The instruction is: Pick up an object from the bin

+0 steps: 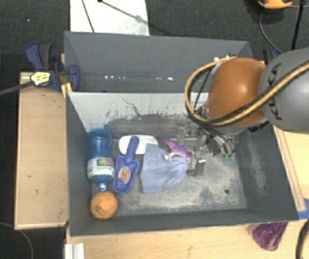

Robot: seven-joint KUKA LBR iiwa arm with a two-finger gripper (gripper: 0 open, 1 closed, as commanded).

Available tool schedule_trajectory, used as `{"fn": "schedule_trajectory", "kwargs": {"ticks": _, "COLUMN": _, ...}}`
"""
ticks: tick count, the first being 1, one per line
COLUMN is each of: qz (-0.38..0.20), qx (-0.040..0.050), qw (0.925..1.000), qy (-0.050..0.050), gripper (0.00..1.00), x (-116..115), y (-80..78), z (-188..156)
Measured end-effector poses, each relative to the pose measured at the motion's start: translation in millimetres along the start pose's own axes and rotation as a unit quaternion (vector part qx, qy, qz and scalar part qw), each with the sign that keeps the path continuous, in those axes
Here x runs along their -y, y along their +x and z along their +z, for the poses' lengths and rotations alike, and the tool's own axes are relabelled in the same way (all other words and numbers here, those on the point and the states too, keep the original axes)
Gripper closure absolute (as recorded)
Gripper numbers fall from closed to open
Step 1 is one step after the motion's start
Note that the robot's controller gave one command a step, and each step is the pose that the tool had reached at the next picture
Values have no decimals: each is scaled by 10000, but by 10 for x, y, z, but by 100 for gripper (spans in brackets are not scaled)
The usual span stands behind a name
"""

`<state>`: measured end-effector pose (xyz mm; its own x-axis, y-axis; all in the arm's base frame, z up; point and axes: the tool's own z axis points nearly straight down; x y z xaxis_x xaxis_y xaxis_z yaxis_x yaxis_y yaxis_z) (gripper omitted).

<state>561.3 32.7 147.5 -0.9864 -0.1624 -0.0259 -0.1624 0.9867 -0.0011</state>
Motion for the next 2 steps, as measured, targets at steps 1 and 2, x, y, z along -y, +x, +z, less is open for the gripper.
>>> {"fn": "schedule_trajectory", "kwargs": {"ticks": 1, "qz": -184, "qx": -17, "qw": 9998, "qy": -9, "gripper": 0, "x": -132, "y": -62, "z": 523}}
{"fn": "schedule_trajectory", "kwargs": {"ticks": 2, "qz": -523, "qx": -21, "qw": 9986, "qy": -3, "gripper": 0, "x": -263, "y": -42, "z": 820}}
